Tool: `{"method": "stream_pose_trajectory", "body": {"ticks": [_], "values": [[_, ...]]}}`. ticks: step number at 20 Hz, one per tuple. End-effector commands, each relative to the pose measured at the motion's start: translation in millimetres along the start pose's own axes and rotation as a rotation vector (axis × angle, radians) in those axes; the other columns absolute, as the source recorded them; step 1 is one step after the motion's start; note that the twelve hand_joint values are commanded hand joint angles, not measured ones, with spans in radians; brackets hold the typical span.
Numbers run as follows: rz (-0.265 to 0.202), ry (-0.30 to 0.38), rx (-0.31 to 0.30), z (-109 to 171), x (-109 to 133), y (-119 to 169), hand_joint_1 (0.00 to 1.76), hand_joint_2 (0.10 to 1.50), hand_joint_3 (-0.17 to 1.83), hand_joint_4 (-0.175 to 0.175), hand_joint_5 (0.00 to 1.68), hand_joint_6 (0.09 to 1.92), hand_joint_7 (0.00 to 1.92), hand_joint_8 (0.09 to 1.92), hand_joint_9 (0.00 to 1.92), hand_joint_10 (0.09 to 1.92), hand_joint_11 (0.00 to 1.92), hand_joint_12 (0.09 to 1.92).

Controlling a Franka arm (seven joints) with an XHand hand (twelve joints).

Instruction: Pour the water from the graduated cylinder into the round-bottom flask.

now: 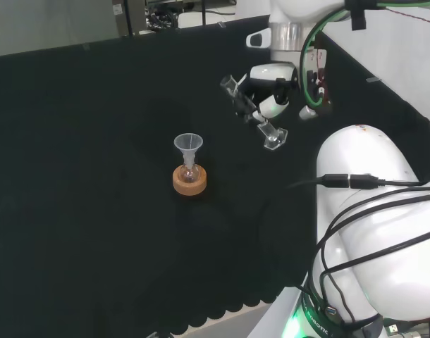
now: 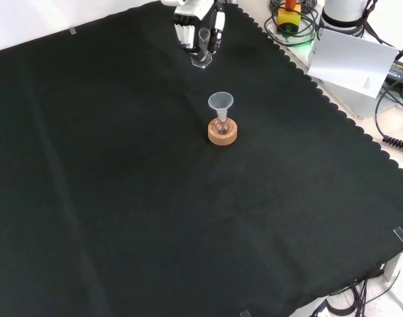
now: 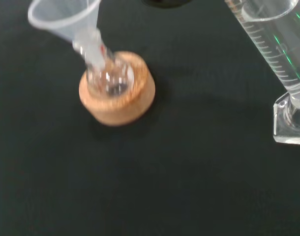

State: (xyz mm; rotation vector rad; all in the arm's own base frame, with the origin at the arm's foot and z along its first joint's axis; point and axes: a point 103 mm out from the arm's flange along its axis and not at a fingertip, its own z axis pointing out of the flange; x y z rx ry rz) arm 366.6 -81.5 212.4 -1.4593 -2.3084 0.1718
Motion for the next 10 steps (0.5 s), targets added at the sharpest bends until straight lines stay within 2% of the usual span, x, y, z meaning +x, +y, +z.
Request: {"method": "stream_pose_trajectory", "body": {"ticks": [1,10], "values": [[0.004,-0.086,0.097,13,13,-7,1.26,1.1,0.0,-0.175,1.0,0.97,1.02,0.97,1.37,0.1,1.19,0.78],[0.023,-0.145,0.179,15,29,-1,1.26,1.1,0.0,-0.175,1.0,0.97,1.02,0.97,1.37,0.1,1.2,0.78]]}}
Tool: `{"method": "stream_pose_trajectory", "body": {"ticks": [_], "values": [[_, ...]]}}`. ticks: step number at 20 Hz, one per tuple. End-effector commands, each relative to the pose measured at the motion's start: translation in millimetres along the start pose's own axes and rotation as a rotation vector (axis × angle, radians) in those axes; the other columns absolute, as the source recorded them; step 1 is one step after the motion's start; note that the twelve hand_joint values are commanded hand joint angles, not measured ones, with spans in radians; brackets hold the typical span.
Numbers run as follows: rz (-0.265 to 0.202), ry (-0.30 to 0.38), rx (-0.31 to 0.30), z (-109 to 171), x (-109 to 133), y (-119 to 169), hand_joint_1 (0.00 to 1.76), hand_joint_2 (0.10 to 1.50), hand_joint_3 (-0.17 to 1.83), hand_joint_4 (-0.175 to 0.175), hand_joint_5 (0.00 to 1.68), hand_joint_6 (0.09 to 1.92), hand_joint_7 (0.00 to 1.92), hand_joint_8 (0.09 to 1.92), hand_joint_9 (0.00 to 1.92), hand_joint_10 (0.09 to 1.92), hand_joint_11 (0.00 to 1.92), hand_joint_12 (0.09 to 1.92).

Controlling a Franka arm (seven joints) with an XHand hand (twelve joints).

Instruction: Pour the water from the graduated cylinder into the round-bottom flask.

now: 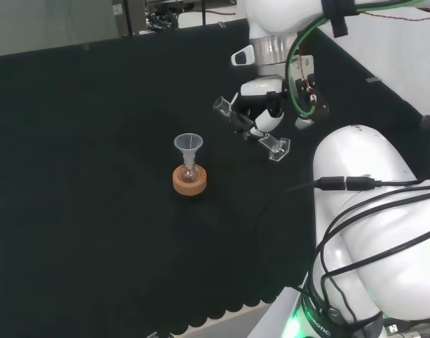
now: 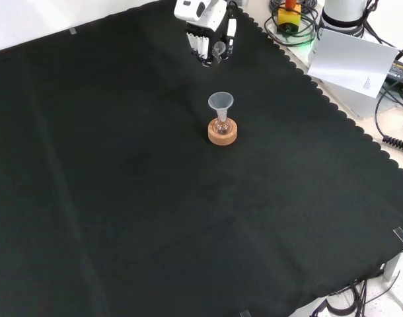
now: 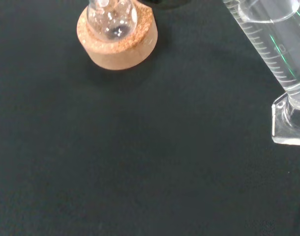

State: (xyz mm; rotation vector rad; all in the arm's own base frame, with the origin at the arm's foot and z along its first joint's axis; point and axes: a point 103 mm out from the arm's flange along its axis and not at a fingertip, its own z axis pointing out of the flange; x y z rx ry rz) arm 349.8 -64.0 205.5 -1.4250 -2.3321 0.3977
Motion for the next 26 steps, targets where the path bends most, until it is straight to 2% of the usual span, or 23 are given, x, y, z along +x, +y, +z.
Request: {"method": "stream_pose_trajectory", "body": {"ticks": [1,2,4,5,7,26], "values": [[0.025,-0.044,0.06,-2,10,4,1.26,1.1,0.0,-0.175,1.0,0.97,1.02,0.97,1.37,0.1,1.2,0.78],[0.031,-0.052,0.074,-3,11,6,1.26,1.1,0.0,-0.175,1.0,0.97,1.02,0.97,1.37,0.1,1.19,0.78],[0.046,-0.073,0.1,-5,13,9,1.25,1.09,-0.01,-0.065,1.05,0.95,1.03,0.9,1.38,0.09,1.2,0.78],[0.055,-0.082,0.115,-6,13,12,1.24,1.09,-0.01,-0.035,1.07,0.95,1.03,0.88,1.38,0.09,1.2,0.78],[0.077,-0.106,0.152,-8,14,16,1.24,1.09,-0.01,-0.011,1.08,0.94,1.03,0.86,1.38,0.09,1.2,0.78],[0.192,-0.265,0.315,-20,23,34,1.24,1.08,-0.01,0.016,1.08,0.93,1.06,0.83,1.41,0.09,1.22,0.76]]}}
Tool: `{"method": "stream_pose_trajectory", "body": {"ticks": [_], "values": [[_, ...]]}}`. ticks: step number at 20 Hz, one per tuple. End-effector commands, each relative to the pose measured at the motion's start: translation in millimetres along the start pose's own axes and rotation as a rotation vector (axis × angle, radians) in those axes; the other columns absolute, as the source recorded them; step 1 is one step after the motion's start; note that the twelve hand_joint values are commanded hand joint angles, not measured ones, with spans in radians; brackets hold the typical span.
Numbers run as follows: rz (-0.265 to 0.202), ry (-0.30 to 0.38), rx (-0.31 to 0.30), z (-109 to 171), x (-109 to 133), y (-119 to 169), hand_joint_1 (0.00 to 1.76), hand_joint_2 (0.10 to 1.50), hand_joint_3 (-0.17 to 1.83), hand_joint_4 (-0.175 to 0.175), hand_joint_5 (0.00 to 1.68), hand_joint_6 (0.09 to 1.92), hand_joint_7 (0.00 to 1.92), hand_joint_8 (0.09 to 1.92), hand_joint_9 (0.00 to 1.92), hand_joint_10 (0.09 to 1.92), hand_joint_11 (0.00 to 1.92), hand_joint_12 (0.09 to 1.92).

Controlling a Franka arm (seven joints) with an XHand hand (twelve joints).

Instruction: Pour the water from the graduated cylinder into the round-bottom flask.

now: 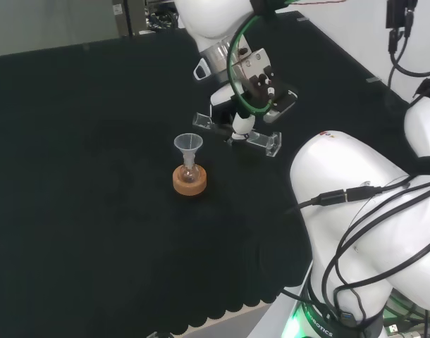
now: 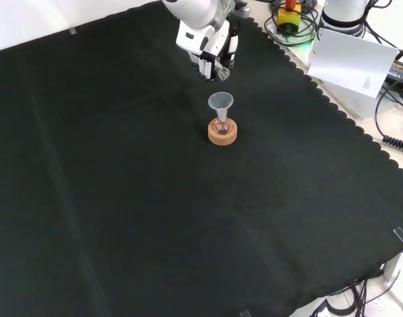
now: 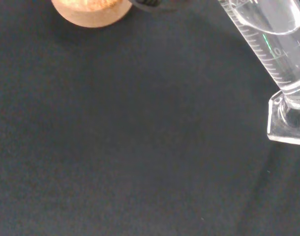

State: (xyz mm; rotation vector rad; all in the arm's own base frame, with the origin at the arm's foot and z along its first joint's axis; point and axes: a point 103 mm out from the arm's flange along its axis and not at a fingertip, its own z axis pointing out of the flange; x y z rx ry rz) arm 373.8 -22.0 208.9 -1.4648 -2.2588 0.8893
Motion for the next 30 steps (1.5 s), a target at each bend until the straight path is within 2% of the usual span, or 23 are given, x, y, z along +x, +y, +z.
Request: {"method": "stream_pose_trajectory", "body": {"ticks": [1,13,20,25,30], "values": [[0.074,-0.055,0.077,-3,-6,-3,1.24,1.08,-0.01,0.016,1.08,0.93,1.06,0.82,1.41,0.09,1.22,0.76],[0.129,-0.132,0.17,-9,3,-1,1.24,1.08,-0.01,0.018,1.08,0.92,1.07,0.82,1.41,0.09,1.22,0.76],[0.168,-0.155,0.259,-7,4,2,1.24,1.08,-0.01,0.019,1.08,0.92,1.07,0.82,1.42,0.09,1.22,0.76],[0.178,-0.159,0.306,-9,5,4,1.24,1.08,-0.01,0.019,1.08,0.92,1.07,0.82,1.42,0.09,1.22,0.76],[0.173,-0.161,0.326,-13,9,5,1.24,1.08,-0.01,0.02,1.08,0.92,1.07,0.83,1.42,0.09,1.22,0.76]]}}
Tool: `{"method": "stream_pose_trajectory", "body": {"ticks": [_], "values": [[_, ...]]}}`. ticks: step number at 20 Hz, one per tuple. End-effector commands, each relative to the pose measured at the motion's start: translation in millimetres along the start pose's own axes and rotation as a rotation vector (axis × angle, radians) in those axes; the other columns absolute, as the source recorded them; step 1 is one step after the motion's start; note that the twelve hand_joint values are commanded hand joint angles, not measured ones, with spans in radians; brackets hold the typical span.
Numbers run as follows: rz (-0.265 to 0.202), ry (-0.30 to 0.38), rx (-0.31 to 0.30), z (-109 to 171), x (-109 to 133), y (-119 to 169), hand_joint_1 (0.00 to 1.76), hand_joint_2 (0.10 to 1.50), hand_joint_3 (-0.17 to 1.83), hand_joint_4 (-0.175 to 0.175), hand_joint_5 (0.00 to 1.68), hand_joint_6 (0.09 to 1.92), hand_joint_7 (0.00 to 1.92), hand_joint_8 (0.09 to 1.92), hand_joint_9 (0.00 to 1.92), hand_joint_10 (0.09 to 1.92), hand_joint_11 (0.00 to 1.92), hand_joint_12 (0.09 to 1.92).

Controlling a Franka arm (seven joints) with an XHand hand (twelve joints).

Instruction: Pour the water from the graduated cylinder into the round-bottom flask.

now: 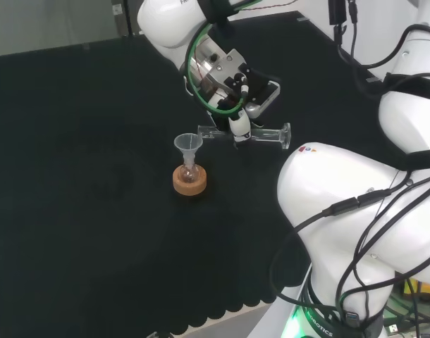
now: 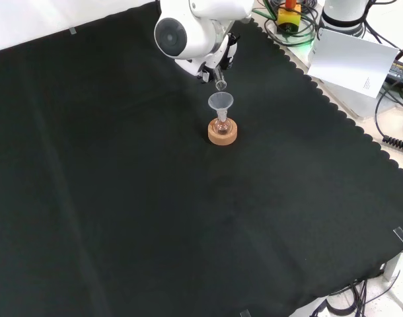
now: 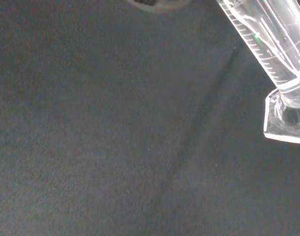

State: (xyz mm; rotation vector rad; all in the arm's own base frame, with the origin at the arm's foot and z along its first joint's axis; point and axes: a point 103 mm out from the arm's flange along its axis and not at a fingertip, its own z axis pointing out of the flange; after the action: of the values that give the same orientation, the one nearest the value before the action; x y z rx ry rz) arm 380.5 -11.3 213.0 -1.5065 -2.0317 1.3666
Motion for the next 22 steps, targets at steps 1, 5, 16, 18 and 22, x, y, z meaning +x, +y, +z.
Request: {"method": "stream_pose_trajectory", "body": {"ticks": [1,5,16,18,22], "values": [[0.005,0.0,0.048,-4,2,-1,1.24,1.08,-0.01,0.02,1.08,0.92,1.07,0.83,1.42,0.09,1.23,0.76],[0.007,-0.002,0.074,-7,4,-1,1.24,1.08,-0.01,0.02,1.08,0.92,1.07,0.83,1.42,0.09,1.23,0.76],[0.025,-0.013,0.146,-14,7,-1,1.24,1.08,-0.01,0.02,1.08,0.92,1.07,0.83,1.42,0.09,1.23,0.76],[0.029,-0.014,0.162,-16,8,0,1.24,1.08,-0.01,0.02,1.08,0.92,1.07,0.83,1.42,0.09,1.23,0.76],[0.034,-0.015,0.18,-18,9,0,1.24,1.08,-0.01,0.021,1.08,0.92,1.07,0.83,1.42,0.09,1.23,0.76]]}}
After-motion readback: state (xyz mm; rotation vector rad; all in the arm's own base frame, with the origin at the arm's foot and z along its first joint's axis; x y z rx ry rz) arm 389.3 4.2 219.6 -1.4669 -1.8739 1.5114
